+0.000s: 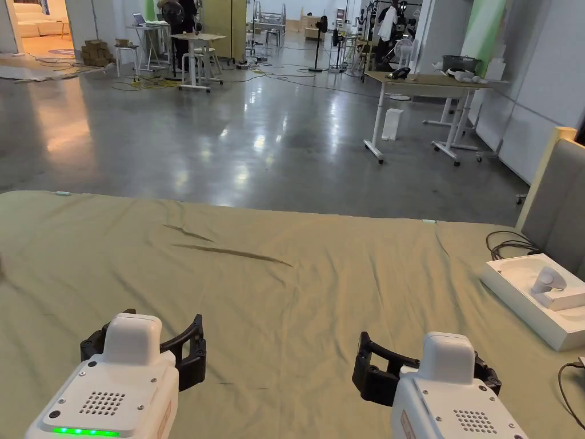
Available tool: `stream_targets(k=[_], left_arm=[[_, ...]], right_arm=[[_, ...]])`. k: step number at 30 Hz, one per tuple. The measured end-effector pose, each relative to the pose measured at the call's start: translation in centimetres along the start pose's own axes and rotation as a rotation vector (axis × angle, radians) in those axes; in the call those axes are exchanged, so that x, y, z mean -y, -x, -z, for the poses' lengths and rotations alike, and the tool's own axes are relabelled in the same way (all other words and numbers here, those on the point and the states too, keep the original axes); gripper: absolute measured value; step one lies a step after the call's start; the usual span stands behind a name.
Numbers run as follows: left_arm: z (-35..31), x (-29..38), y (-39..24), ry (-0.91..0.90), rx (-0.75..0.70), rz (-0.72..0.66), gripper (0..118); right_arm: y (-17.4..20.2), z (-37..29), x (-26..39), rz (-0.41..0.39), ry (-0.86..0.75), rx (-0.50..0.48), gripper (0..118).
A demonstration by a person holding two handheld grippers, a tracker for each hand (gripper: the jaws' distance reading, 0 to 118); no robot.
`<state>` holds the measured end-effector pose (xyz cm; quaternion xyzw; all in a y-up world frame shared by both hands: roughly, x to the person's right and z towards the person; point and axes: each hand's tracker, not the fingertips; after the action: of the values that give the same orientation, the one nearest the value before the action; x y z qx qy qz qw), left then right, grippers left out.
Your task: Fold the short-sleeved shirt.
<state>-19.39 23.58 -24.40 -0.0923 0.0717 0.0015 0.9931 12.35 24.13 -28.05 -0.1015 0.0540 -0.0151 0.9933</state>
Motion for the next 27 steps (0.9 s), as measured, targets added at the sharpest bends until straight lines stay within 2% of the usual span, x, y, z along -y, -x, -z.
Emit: stream_targets(k=[10,14,19,23,27], left_arm=[[0.0,0.1,0.1,0.007,0.010,-0.011,83],[0.0,0.0,0.2,0.005,0.010,-0.018,83],[0.1,-0.2,0.4,-0.001,0.009,-0.026,83],[0.1,-0.4,0.5,-0.002,0.010,-0.029,83],[0.1,-0.4,0.6,-0.001,0.012,-0.030,83]], right_arm=[[0.1,-0.2,-0.2,-0.011,-0.001,-0.013,116],[0.0,-0.3,-0.4,0.023,-0.016,-0.032,116],[0.2,0.1,-0.6,0.033,-0.021,0.008,116],[0.9,0.4,-0.8,-0.006,-0.009,0.062,116],[1.1,0.3,-0.9,-0.010,-0.016,0.051,116]])
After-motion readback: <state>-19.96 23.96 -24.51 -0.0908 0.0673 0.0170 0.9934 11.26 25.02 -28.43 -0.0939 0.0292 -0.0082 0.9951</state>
